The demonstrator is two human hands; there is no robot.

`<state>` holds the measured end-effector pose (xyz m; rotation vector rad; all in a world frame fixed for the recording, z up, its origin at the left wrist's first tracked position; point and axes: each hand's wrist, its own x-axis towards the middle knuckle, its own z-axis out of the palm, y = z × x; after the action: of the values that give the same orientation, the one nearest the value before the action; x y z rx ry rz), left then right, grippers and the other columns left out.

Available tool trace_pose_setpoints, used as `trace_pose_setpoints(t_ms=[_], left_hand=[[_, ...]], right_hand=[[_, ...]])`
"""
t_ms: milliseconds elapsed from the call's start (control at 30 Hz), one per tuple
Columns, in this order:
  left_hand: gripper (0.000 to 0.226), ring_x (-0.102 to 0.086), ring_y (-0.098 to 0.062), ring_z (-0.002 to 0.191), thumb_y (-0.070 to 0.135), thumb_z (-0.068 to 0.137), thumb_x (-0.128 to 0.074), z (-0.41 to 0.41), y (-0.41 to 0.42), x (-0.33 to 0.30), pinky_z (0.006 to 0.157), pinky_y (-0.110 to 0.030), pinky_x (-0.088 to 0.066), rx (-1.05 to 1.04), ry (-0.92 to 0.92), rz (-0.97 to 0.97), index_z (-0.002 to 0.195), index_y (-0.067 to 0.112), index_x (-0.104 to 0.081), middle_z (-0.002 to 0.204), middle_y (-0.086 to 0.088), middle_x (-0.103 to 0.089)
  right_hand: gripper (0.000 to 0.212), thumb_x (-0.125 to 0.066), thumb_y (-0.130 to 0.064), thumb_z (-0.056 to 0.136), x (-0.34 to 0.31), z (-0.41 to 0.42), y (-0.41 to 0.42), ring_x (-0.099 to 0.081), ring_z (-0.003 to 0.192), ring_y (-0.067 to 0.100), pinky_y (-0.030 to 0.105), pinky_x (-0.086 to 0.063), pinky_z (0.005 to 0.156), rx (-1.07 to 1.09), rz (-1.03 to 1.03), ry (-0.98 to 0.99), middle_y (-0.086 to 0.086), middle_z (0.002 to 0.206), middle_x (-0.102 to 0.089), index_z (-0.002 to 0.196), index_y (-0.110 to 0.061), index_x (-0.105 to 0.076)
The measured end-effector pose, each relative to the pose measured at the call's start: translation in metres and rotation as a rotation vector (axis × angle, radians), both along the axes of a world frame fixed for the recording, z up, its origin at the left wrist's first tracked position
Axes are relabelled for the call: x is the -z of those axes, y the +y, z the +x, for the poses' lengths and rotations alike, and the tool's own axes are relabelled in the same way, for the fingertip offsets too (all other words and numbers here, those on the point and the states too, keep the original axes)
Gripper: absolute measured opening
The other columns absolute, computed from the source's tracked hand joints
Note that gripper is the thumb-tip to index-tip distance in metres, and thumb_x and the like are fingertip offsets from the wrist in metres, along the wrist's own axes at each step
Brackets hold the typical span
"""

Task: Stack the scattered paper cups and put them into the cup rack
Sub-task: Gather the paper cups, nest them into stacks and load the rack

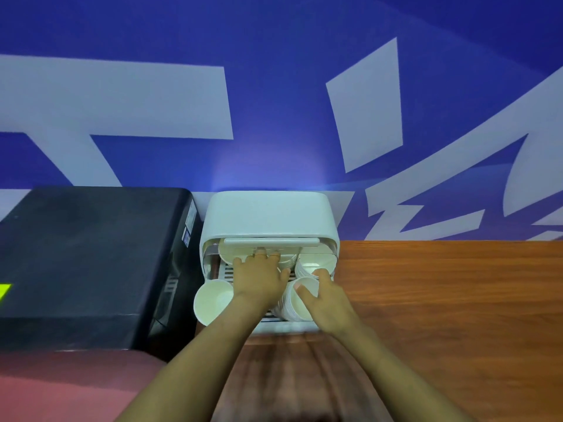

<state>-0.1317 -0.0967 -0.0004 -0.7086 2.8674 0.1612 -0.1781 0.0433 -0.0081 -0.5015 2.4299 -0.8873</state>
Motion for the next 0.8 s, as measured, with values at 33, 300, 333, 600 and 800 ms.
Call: trace_pose_setpoints(t_ms=[33,300,333,600,800], left_hand=[[0.049,-0.048,-0.027,0.124,0.049,0.098,-0.030,0.002,0.001,-0.001,0.102,-0.042,-0.032,-0.009,-0.009,-0.002,0.138,0.023,-0.041,0.141,-0.009,-0.044],[0.056,-0.039,-0.027,0.132,0.057,0.095,-0.029,0.011,-0.002,0.002,0.107,-0.048,-0.025,-0.028,-0.015,0.028,0.141,0.027,-0.035,0.143,-0.007,-0.045],[0.057,-0.037,-0.027,0.133,0.058,0.095,-0.028,0.012,-0.003,0.003,0.108,-0.048,-0.024,-0.017,-0.001,0.037,0.143,0.028,-0.032,0.144,-0.005,-0.043],[0.056,-0.037,-0.021,0.129,0.052,0.094,-0.026,0.032,-0.012,0.000,0.109,-0.036,-0.028,0.000,0.208,0.061,0.139,0.021,-0.038,0.142,-0.001,-0.041],[0.067,-0.004,-0.027,0.146,0.054,0.093,-0.039,0.045,-0.007,0.002,0.119,-0.045,-0.009,-0.145,0.186,0.120,0.146,0.014,-0.028,0.156,-0.012,-0.013]], right_hand=[[0.048,-0.051,-0.034,0.093,0.001,-0.002,-0.002,-0.054,0.112,0.028,0.022,-0.033,0.075,0.000,0.005,-0.007,0.015,0.124,-0.058,0.132,-0.010,-0.036],[0.046,-0.054,-0.024,0.088,-0.005,-0.025,-0.020,-0.056,0.108,0.031,0.027,-0.039,0.078,-0.036,0.031,-0.025,0.012,0.113,-0.058,0.130,-0.010,-0.037],[0.047,-0.054,-0.023,0.088,-0.006,-0.026,-0.022,-0.055,0.111,0.030,0.028,-0.041,0.081,-0.054,0.031,-0.024,0.010,0.115,-0.057,0.130,-0.010,-0.037],[0.068,-0.052,-0.020,0.085,-0.003,-0.019,-0.008,-0.045,0.128,0.024,0.032,-0.039,0.104,-0.124,-0.045,0.028,0.004,0.145,-0.040,0.147,-0.024,-0.023],[0.071,-0.052,-0.019,0.089,0.004,-0.013,0.004,-0.028,0.140,0.017,0.028,-0.027,0.110,-0.184,-0.033,0.037,0.001,0.156,-0.023,0.149,-0.028,-0.016]])
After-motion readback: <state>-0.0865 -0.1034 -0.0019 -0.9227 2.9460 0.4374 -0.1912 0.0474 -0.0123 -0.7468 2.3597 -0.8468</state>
